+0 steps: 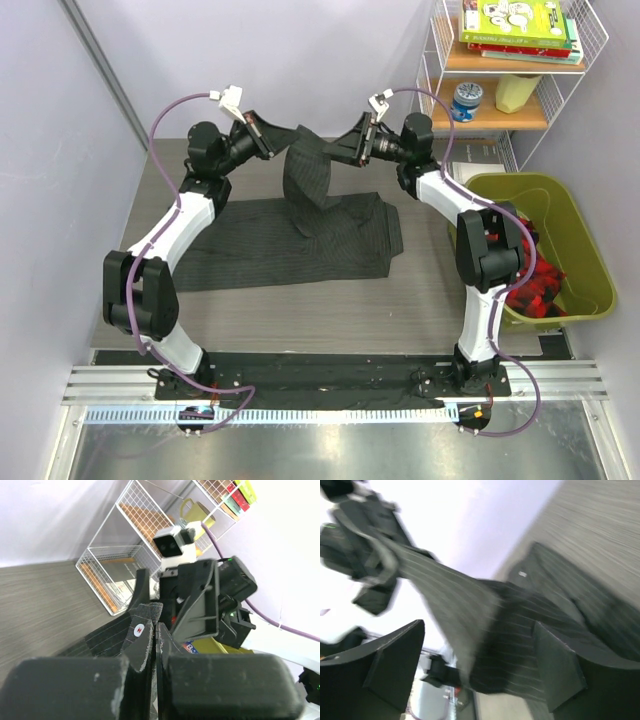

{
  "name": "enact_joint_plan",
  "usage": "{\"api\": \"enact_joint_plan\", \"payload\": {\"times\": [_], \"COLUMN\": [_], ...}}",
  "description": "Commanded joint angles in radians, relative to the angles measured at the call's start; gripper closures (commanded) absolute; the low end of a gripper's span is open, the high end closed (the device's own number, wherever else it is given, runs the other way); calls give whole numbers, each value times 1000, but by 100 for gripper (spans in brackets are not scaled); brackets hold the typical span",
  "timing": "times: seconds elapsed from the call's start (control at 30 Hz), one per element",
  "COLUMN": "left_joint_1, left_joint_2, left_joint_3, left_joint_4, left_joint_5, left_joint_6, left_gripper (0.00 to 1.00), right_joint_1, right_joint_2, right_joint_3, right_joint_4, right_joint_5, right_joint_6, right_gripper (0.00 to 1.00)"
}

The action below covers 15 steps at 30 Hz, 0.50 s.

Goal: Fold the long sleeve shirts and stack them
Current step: Fold the shirt

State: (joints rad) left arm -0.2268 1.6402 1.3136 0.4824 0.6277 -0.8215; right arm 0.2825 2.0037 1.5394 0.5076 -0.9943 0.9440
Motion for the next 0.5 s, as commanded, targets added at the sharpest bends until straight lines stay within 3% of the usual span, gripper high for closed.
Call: {"api": "enact_joint_plan", "payload": {"times": [0.0,0.1,0.13,0.2,0.33,0.37,0.4,0.47], "left_joint_1": [6,6,6,6,15,29,38,79], "left_joint_2": [-10,-8,-6,-8,-20,-23,-28,-49], "left_joint_3": [-2,-2,-2,-1,-7,-8,-8,-25], "left_joint_4": [65,65,65,67,45,12,-14,-56], "left_joint_5": [30,32,30,30,21,15,3,-37], "left_joint_6": [-13,-16,-16,-15,2,8,40,64], "left_gripper": [100,100,100,100,91,85,66,58], "right_joint_1": [17,26,30,29,15,11,7,-2], "right_joint_2": [0,9,20,26,36,50,56,93], "right_joint_3": [8,37,51,97,203,227,257,361], "right_joint_4": [390,385,364,310,119,96,50,-82], "right_joint_5": [-40,-36,-43,-44,-21,-15,0,40], "right_joint_6": [269,268,256,214,72,52,12,-108], "right_gripper": [28,55,77,98,99,99,99,99]}}
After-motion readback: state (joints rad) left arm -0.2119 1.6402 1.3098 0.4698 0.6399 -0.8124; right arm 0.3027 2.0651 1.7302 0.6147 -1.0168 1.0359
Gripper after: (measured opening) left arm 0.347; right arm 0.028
